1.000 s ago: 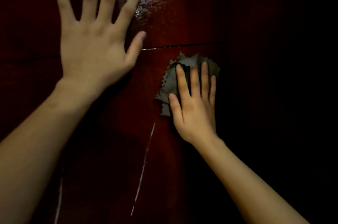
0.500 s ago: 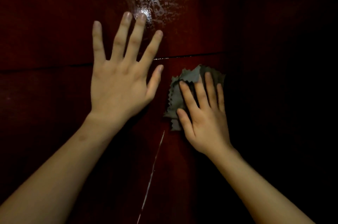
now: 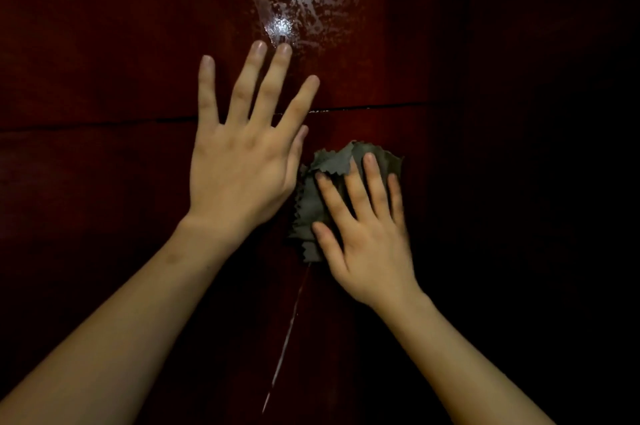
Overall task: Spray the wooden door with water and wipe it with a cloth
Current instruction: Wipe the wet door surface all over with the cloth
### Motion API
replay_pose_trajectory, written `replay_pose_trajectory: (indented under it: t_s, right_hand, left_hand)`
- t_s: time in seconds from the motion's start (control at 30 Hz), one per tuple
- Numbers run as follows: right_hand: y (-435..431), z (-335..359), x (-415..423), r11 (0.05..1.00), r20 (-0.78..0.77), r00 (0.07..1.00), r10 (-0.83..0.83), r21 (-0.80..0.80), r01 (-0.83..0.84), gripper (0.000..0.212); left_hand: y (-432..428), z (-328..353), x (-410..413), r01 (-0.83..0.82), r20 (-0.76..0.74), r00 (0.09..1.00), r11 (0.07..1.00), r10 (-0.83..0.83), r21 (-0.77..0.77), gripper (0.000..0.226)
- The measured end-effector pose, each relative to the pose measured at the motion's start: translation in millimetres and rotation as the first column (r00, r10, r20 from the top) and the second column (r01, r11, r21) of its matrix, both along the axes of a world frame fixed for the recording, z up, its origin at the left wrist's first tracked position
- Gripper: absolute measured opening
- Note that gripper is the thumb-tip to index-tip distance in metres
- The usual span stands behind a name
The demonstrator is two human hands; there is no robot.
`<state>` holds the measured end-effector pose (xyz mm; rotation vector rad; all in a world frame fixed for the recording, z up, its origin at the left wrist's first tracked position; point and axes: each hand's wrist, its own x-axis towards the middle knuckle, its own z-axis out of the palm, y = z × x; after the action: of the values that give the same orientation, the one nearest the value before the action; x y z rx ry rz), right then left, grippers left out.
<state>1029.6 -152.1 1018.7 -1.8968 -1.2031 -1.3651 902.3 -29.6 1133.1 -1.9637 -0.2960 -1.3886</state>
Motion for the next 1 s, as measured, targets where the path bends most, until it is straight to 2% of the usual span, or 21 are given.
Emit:
replay_pose_trajectory:
  t_s: [0.03, 0.1, 0.17, 0.27, 0.33, 0.4, 0.5, 0.57, 0.63, 0.7, 0.77, 0.87, 0.93, 1.0]
  right_hand:
    - [-6.0, 1.5, 10.9, 0.999, -0.023, 0.999, -0.026, 0.027, 0.027, 0.063]
    - [-22.0, 4.5, 30.6, 0.987, -0.178, 0.982, -0.058, 0.135, 0.083, 0.065]
    - [-29.1, 6.0, 36.7, 0.974, -0.327, 0.945, -0.015, 0.21, 0.089, 0.065]
    - [-14.4, 7.5, 19.5, 0.957, -0.388, 0.921, -0.018, 0.262, 0.128, 0.065]
    - [5.1, 6.7, -3.8, 0.963, -0.33, 0.943, -0.043, 0.238, 0.127, 0.066]
    - [26.8, -3.0, -34.0, 0.987, -0.183, 0.982, -0.048, 0.143, 0.075, 0.068]
    - [57.2, -31.3, -80.5, 0.998, 0.007, 0.998, 0.059, -0.021, -0.059, 0.059]
    - [65.1, -44.4, -93.1, 0.992, 0.064, 0.993, 0.096, -0.086, -0.09, 0.053]
    - [59.6, -47.6, -78.3, 0.994, 0.085, 0.993, 0.086, -0.072, -0.08, 0.055]
    - [40.3, -48.4, -47.0, 1.0, 0.004, 1.0, 0.005, 0.002, -0.005, 0.062]
    - [12.6, -51.1, -11.1, 0.99, -0.173, 0.981, -0.083, 0.102, 0.101, 0.065]
    - [-5.4, -58.8, 8.7, 0.958, -0.417, 0.908, -0.05, 0.238, 0.162, 0.064]
    - [11.4, -58.1, -7.7, 0.925, -0.488, 0.872, -0.032, 0.316, 0.211, 0.065]
    - [36.0, -58.0, -37.9, 0.927, -0.465, 0.883, -0.063, 0.299, 0.224, 0.065]
  left_hand:
    - [1.6, 0.2, -0.8, 0.011, 0.008, 1.0, 1.0, -0.011, 0.005, 0.054]
    - [5.9, -1.2, -4.5, 0.033, 0.007, 0.999, 0.999, -0.033, 0.021, 0.051]
    - [9.0, -5.1, -11.7, 0.049, -0.009, 0.999, 0.998, -0.049, 0.024, 0.051]
    - [11.8, -11.6, -26.7, -0.004, 0.024, 1.0, 1.0, 0.004, -0.028, 0.051]
    - [19.4, -12.4, -42.4, -0.052, 0.071, 0.996, 0.996, 0.058, -0.075, 0.052]
    - [30.4, -12.4, -59.0, -0.072, 0.101, 0.992, 0.992, 0.082, -0.105, 0.052]
    - [45.9, -19.5, -76.4, -0.083, 0.118, 0.988, 0.988, 0.098, -0.129, 0.054]
    - [51.3, -28.4, -79.0, -0.093, 0.125, 0.986, 0.988, 0.108, -0.123, 0.055]
    - [53.4, -32.7, -77.4, -0.089, 0.14, 0.985, 0.99, 0.104, -0.112, 0.055]
    - [54.0, -33.2, -75.7, -0.081, 0.152, 0.984, 0.991, 0.097, -0.108, 0.055]
    - [55.4, -33.5, -76.1, -0.074, 0.157, 0.983, 0.991, 0.091, -0.112, 0.055]
    - [56.3, -31.3, -79.0, -0.051, 0.132, 0.989, 0.993, 0.066, -0.11, 0.054]
    - [59.7, -29.1, -85.6, -0.031, 0.079, 0.996, 0.995, 0.038, -0.092, 0.054]
    - [69.1, -30.6, -99.6, -0.024, 0.025, 0.999, 0.999, 0.025, -0.046, 0.053]
